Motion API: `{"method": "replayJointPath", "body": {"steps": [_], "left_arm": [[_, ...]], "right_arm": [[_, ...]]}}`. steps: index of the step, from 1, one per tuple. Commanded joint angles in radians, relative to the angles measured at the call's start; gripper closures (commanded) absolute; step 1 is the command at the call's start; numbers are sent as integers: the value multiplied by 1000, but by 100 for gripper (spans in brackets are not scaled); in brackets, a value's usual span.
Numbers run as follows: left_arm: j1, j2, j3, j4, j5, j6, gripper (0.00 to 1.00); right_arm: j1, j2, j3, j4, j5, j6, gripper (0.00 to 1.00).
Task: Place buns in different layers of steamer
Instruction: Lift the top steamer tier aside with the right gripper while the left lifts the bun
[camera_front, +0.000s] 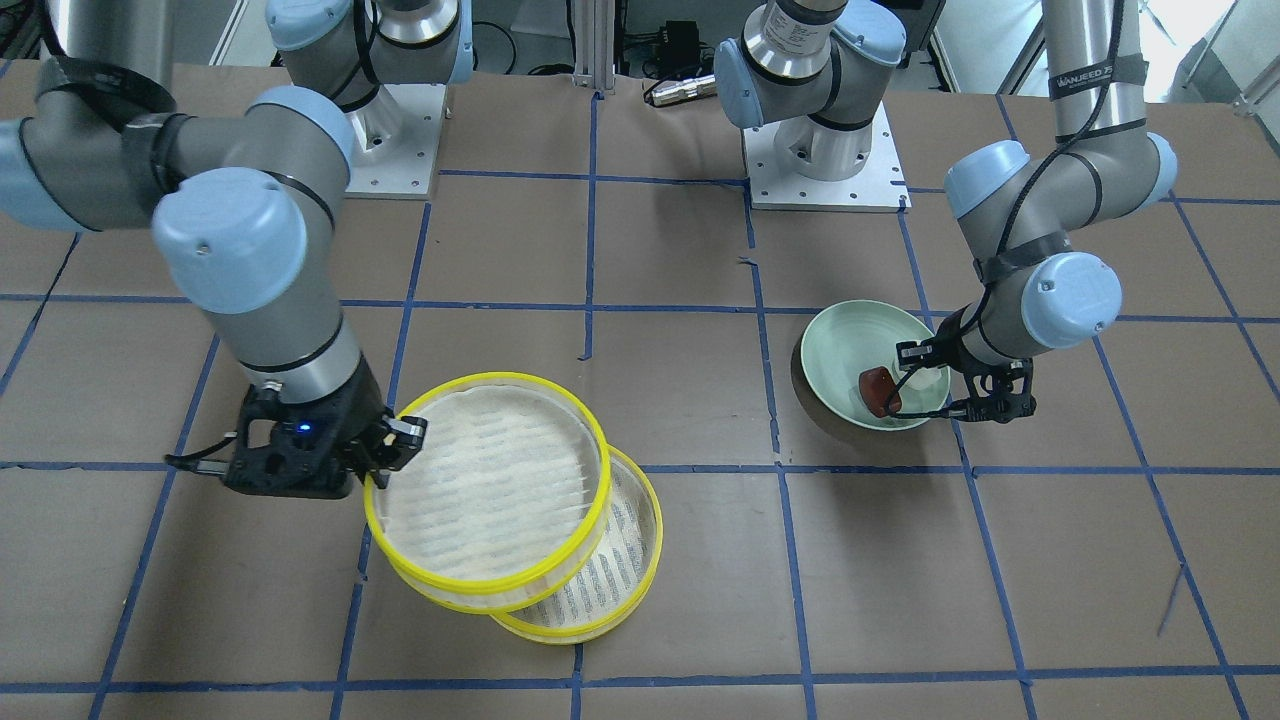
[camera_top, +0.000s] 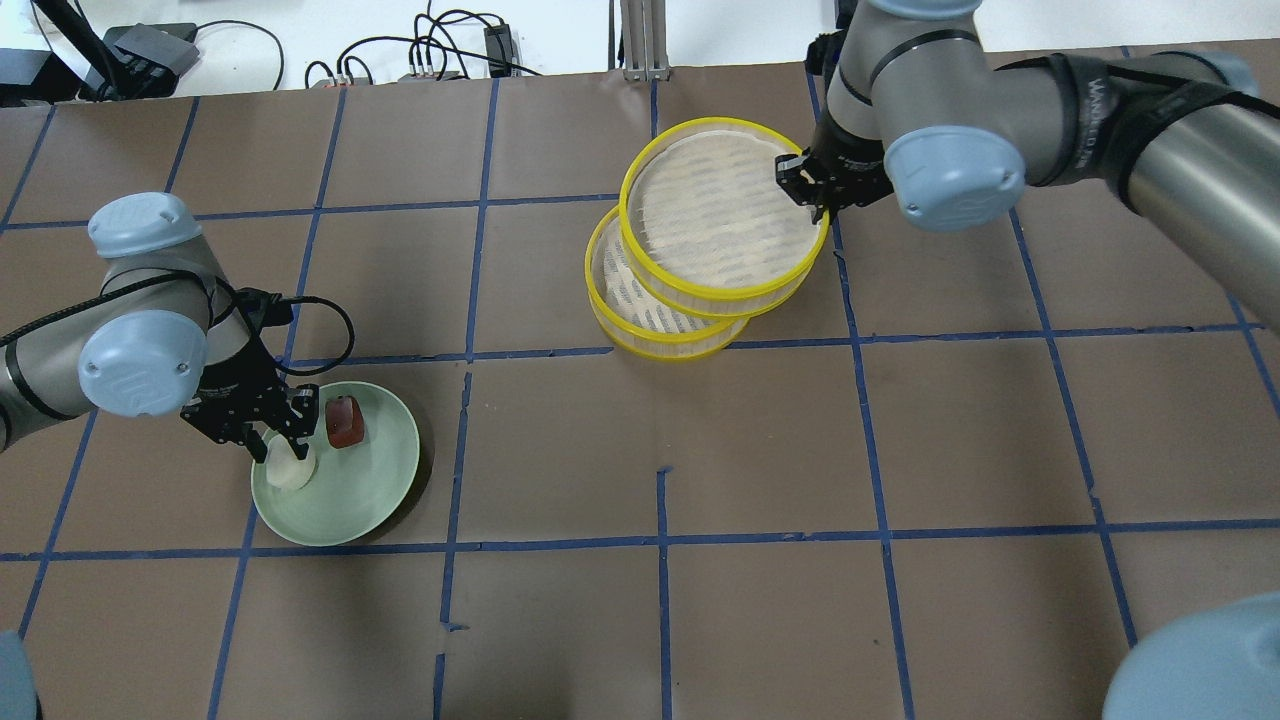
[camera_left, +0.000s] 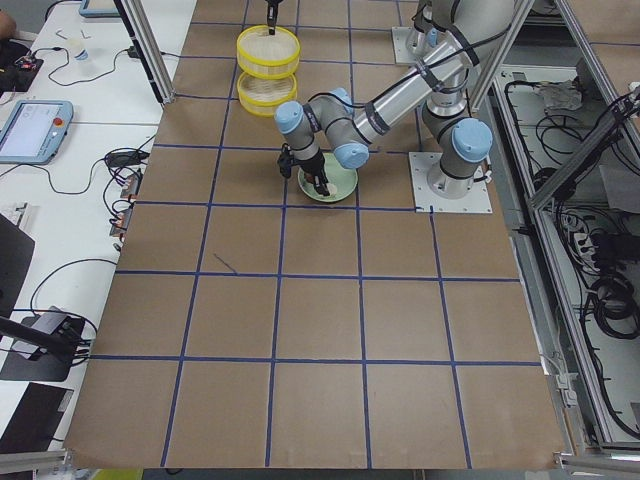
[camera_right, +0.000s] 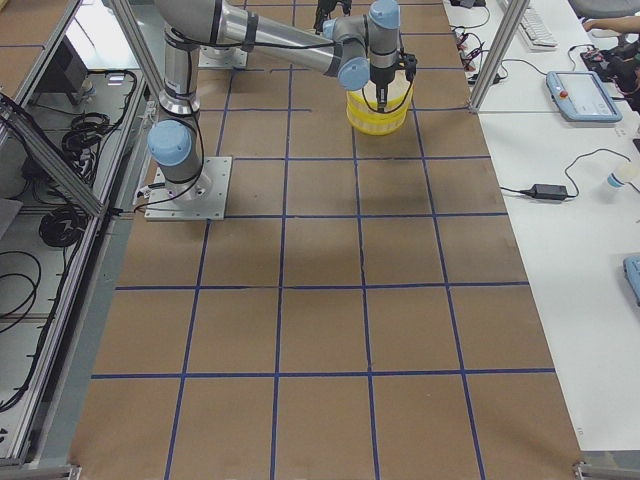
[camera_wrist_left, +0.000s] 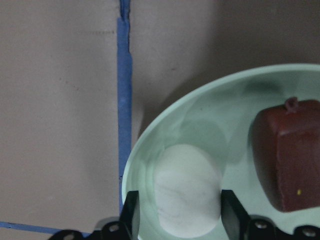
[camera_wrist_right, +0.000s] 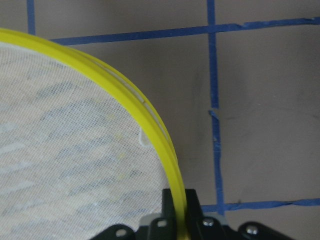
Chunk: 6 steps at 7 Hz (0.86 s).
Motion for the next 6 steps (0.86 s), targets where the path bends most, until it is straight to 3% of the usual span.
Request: {"method": "replayJointPath", "body": {"steps": [1,4,6], "left_arm": [[0,0,2,2,-1,-3,90],[-6,56,33,5,5,-1,93],[-26,191,140,-149,2,-1,93]], "right_arm": [[-172,-51,-2,54,-1,-186,83],[-379,-49,1,50,-1,-483,84],[-426,-36,10,37,-26,-545,86]]}}
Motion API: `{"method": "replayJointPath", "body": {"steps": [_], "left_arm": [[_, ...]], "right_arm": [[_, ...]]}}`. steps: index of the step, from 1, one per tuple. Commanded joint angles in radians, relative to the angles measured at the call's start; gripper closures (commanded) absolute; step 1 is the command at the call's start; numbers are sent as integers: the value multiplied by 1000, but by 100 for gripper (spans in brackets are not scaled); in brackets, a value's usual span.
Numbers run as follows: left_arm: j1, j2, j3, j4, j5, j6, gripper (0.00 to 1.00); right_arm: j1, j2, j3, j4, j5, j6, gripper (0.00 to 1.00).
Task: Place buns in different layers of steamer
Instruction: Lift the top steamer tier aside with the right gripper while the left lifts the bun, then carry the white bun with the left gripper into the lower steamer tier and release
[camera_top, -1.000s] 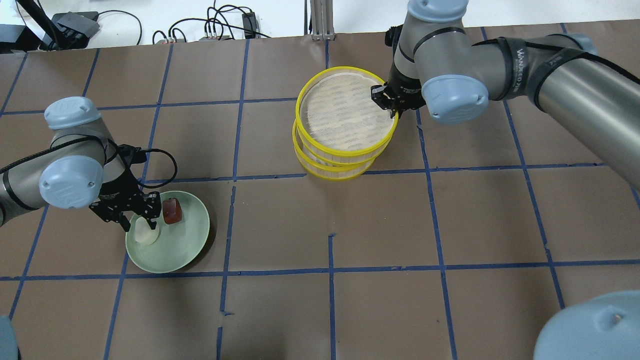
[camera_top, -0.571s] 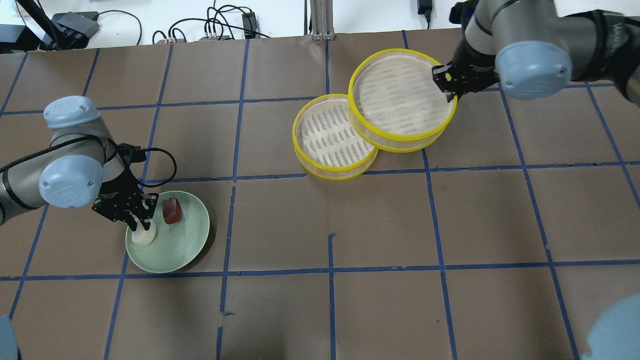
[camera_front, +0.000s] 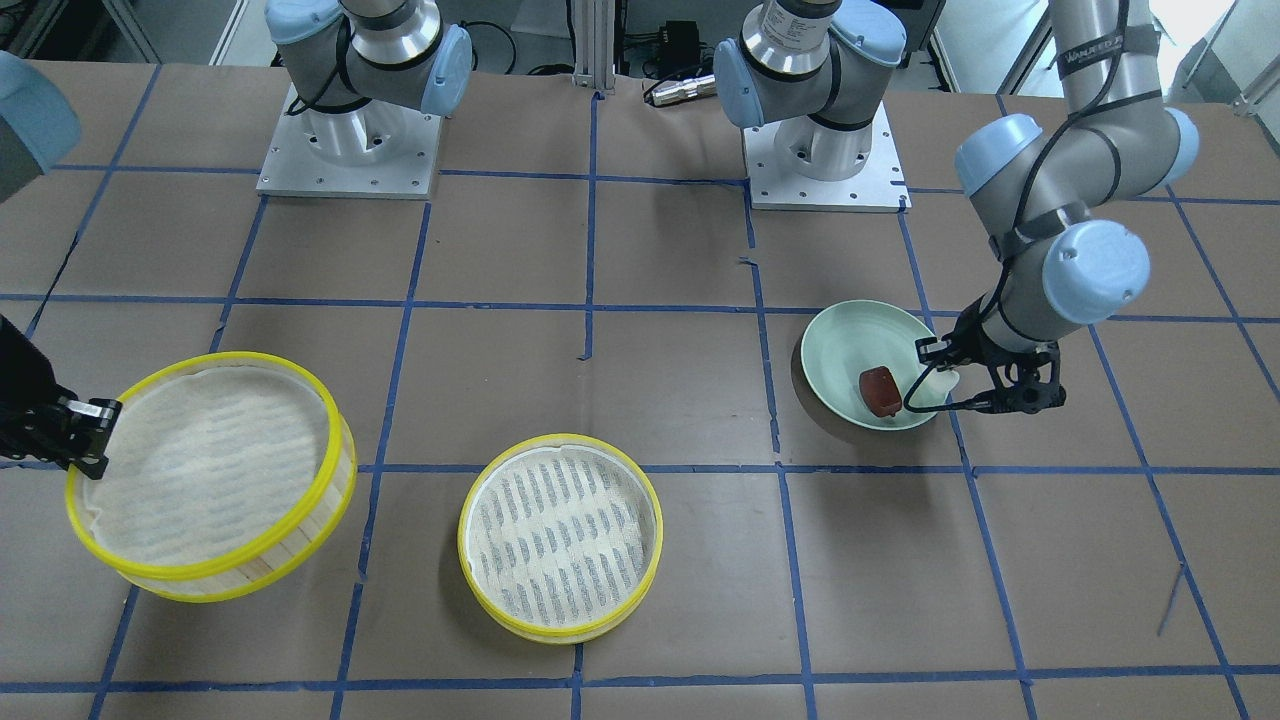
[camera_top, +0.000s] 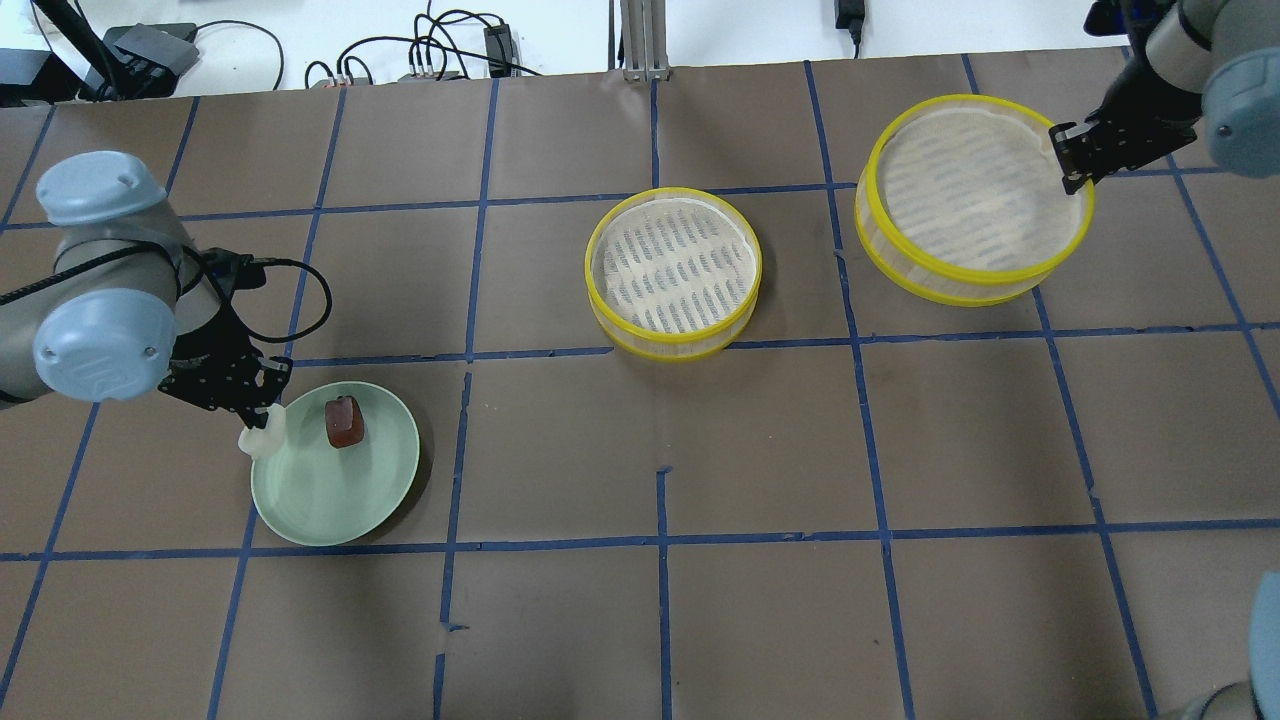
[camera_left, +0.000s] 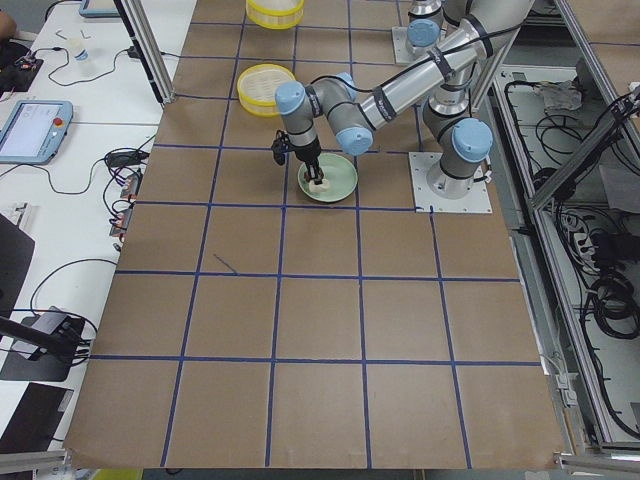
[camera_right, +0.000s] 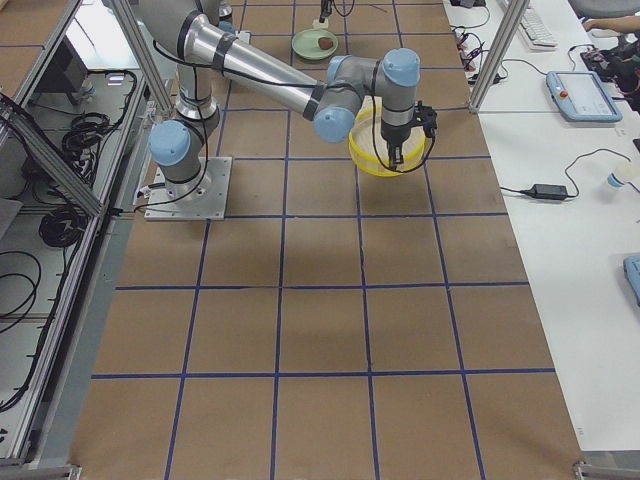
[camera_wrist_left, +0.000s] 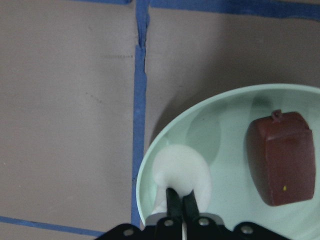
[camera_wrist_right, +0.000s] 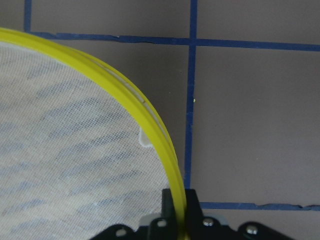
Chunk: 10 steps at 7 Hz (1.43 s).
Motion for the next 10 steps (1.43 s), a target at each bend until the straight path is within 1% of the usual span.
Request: {"method": "replayJointPath", "body": {"steps": [1,2,3,4,5,6,7,8,9,10], "left_arm": [[-51,107,165,-127,-60,2,93],[-160,111,272,-126,-139,-3,93],[-261,89,335,-111,-203,-121,93],[-370,45,347,-56,-255,-235,93],[-480,-45,342,145,-269,-273,93],[-550,-167,345,270,-269,-349,93],[-600,-295,350,437,-271,-391,93],[-634,-366,365,493,-269,-429,93],[-644,-377,364,500,-271,-442,92],[-651,-385,362,493,-271,-501,3]], "right_arm": [[-34,6,10,-3,-18,-37,86],[-34,8,11,1,-18,-35,86],[-34,8,13,1,-17,-35,87],[-34,8,13,1,-17,-35,87],[-34,9,14,1,-17,-35,87],[-34,9,14,1,-15,-35,87],[-34,9,19,1,-15,-35,87],[-34,9,20,1,-12,-35,87],[-34,12,20,1,-13,-35,87],[-34,12,20,1,-13,-35,87]]}}
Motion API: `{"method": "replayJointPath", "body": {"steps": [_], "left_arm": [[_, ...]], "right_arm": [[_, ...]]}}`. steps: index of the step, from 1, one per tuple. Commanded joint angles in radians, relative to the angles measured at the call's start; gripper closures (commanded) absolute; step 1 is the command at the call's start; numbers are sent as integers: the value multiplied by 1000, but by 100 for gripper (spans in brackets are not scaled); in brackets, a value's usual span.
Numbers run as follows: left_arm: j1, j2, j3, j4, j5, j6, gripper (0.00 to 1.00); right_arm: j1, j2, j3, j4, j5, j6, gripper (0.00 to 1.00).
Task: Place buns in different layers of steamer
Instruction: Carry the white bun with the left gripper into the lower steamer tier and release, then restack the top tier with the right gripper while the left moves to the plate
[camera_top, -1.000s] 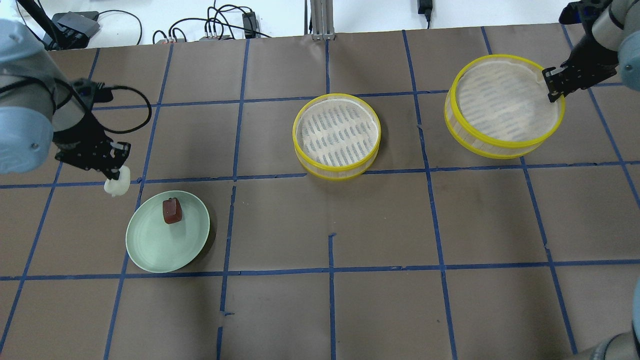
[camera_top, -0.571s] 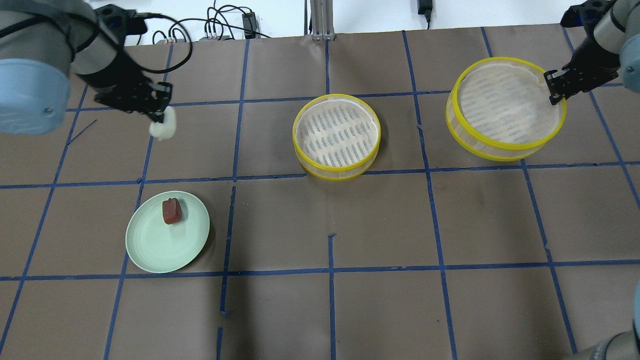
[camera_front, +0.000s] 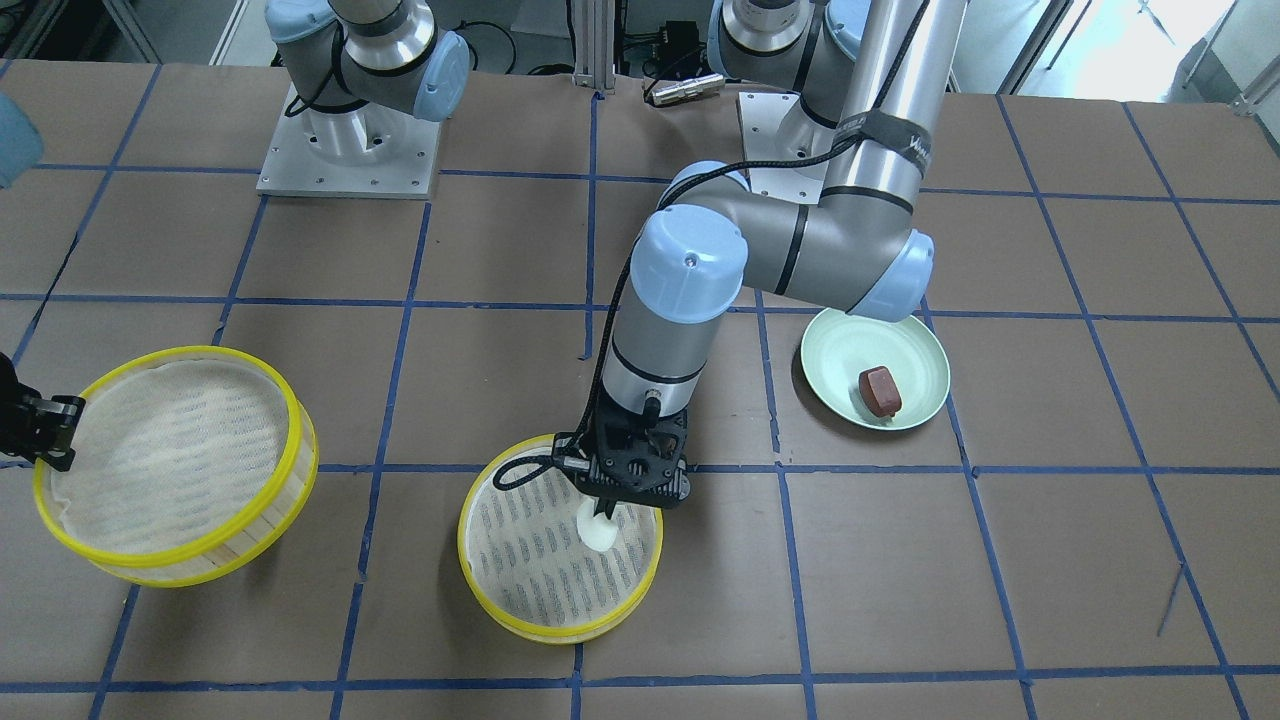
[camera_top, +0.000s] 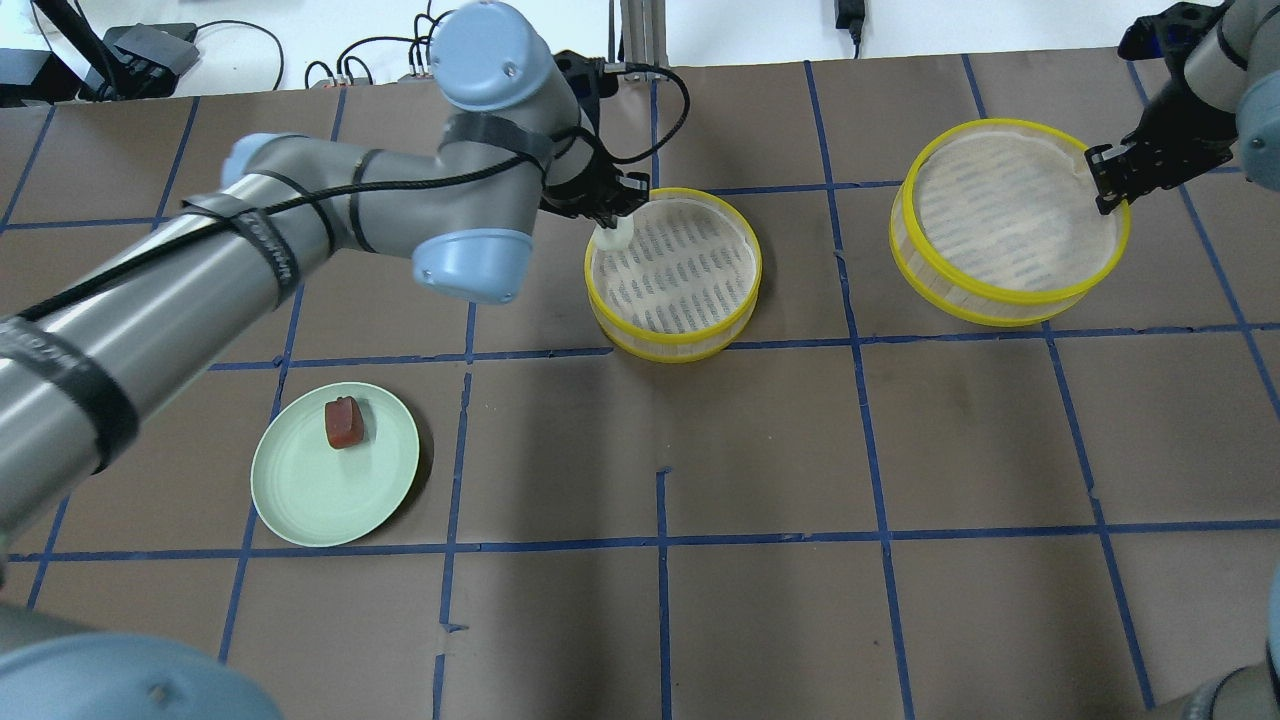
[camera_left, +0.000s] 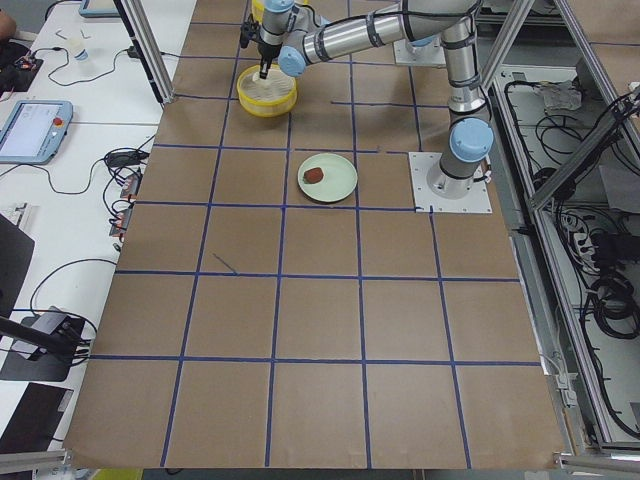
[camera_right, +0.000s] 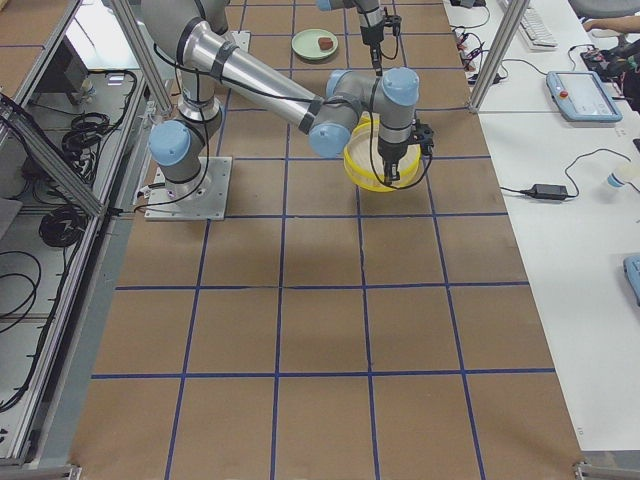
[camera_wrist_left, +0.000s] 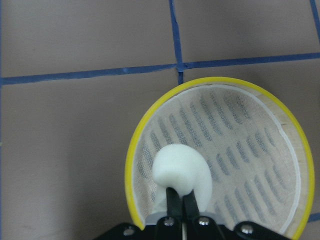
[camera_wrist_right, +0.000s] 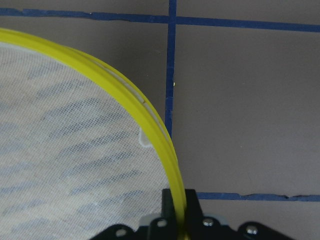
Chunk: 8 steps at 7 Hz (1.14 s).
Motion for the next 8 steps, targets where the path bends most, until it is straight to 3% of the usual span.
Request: {"method": "replayJointPath", "body": {"steps": [1,3,4,6,7,8], "left_arm": [[-20,-24,-3,9,-1,-105,0],[-15,31,-4,-7,13,-38,0],[11,86,-4,-113,22,55,0],[119,162,-19,-248,32,97,0],[207,198,-29,-340,35,211,0],[296,242,-41,-437,35,259,0]], "right_arm": [[0,0,1,0,0,0,87],[0,-2,-1,2,-3,12,87],[2,-7,-3,2,0,24,86],[18,-14,-4,9,8,99,86],[56,-17,-9,17,12,194,86],[155,-17,-10,11,-3,300,86]]}}
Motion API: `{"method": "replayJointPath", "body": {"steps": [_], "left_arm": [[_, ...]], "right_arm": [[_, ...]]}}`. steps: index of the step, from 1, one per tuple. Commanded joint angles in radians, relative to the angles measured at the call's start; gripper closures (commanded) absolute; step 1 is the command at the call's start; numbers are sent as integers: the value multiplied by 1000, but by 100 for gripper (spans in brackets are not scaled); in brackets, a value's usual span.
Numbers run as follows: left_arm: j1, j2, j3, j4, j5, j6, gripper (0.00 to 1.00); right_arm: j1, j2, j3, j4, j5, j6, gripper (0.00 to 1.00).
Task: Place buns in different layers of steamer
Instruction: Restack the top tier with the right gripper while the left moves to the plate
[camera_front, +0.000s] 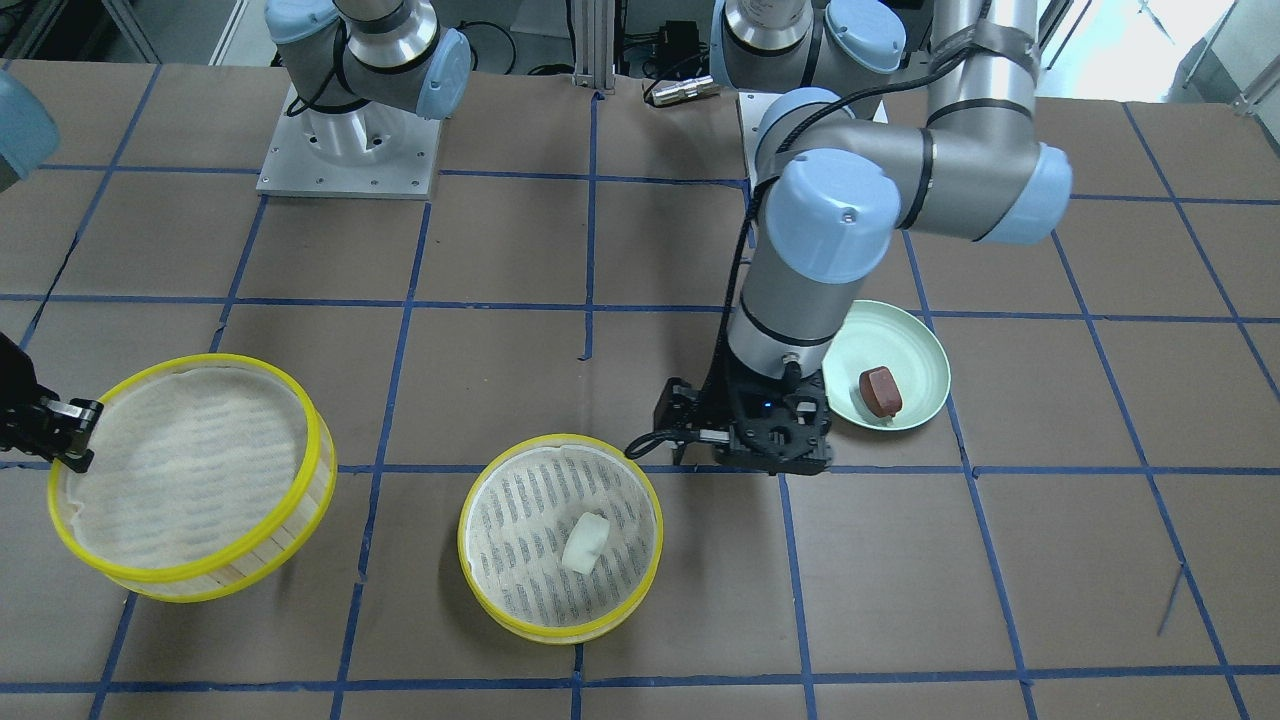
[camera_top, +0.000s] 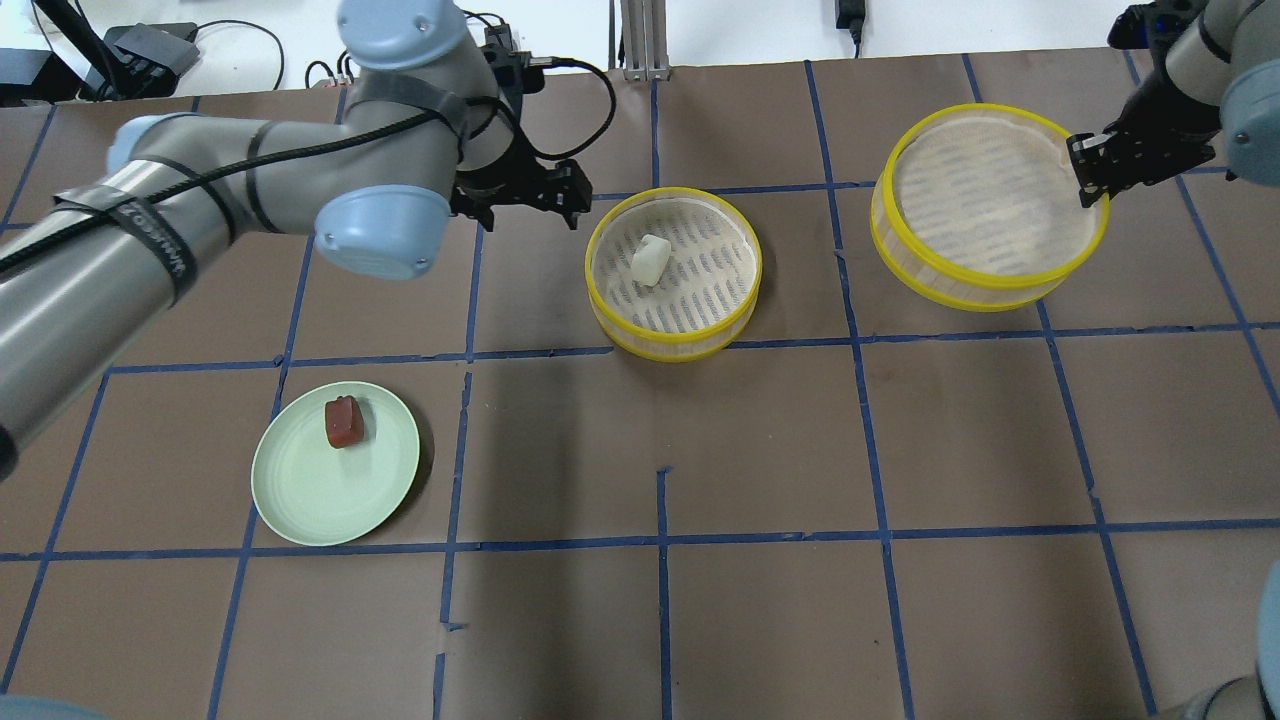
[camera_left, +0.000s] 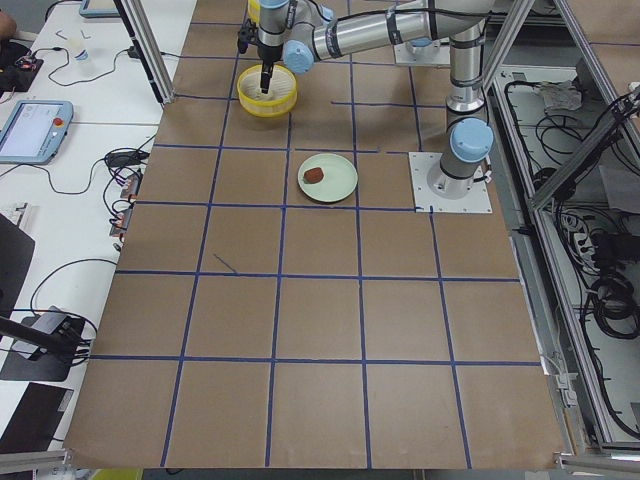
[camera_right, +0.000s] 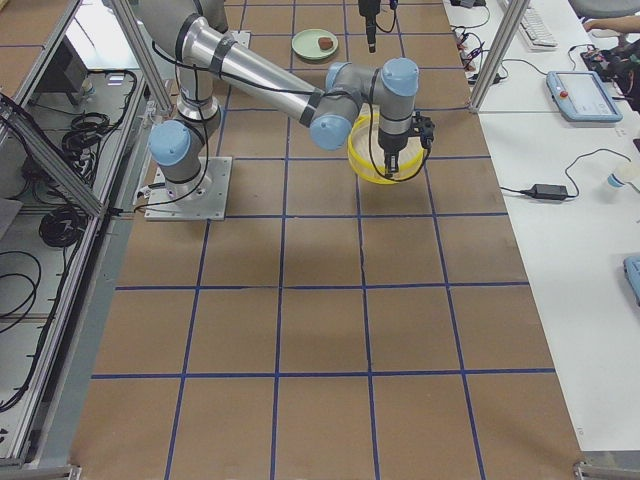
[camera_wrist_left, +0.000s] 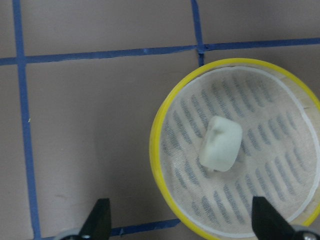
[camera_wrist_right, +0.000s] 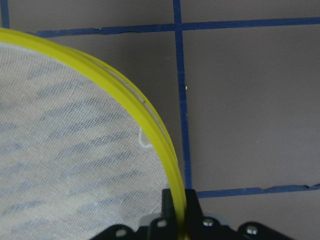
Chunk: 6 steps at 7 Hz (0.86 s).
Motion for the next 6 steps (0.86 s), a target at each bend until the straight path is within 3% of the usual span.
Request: {"method": "replayJointPath", "body": {"steps": [1,3,4,6], "left_arm": [[168,100,-27,-201,0,81,0],[275,117,-122,-260,114,114,0],[342,112,-181,-258,110,136,0],[400,96,-260,-257,113,150,0]], "right_arm": [[194,0,-4,-9,-10,296,86],[360,33,-15,-18,-10,580,86],[429,67,-39,-18,-10,718,86],[485,134,-95,-20,-35,787,86]]}}
